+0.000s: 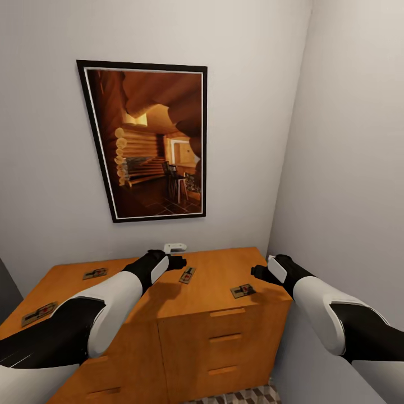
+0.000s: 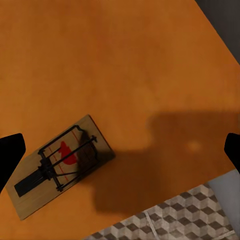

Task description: Take the four mousetraps from the cabinet in the bathroom and place them on the bathroom floor. Make sure all four end up on the same floor surface, and ensure that at least two of them are either under or directly next to the same bathroom sink.

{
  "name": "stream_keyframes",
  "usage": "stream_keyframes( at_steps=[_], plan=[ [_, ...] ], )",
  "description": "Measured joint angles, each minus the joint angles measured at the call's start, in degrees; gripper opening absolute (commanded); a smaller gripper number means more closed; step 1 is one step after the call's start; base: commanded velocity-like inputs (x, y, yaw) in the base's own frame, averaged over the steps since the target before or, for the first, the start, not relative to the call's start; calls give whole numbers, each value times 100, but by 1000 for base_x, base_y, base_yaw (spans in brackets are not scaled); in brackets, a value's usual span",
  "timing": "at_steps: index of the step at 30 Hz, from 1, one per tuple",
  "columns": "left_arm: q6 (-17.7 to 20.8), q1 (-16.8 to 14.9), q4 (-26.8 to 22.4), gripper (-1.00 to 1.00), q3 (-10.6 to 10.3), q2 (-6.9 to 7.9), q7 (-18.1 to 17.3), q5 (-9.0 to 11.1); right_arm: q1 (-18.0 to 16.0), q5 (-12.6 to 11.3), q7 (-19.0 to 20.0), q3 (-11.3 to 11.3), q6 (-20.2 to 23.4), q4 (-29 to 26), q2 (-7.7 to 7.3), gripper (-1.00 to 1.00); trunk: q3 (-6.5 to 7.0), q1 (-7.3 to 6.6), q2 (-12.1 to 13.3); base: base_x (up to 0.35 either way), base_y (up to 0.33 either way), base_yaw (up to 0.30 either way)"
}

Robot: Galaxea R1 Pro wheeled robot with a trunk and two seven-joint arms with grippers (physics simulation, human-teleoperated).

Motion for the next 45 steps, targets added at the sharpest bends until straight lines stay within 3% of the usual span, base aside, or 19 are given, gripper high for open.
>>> stream_keyframes(
  at_steps=[19, 45],
  plan=[
    [0, -1, 0, 100, 0, 0, 1, 0, 0, 0, 1, 0, 0, 0, 0, 100, 0, -1, 0, 94, 0, 0],
    [0, 0, 0, 100, 0, 0, 7, 0, 0, 13, 4, 0, 0, -1, 0, 100, 0, 0, 0, 8, 0, 0]
  ],
)
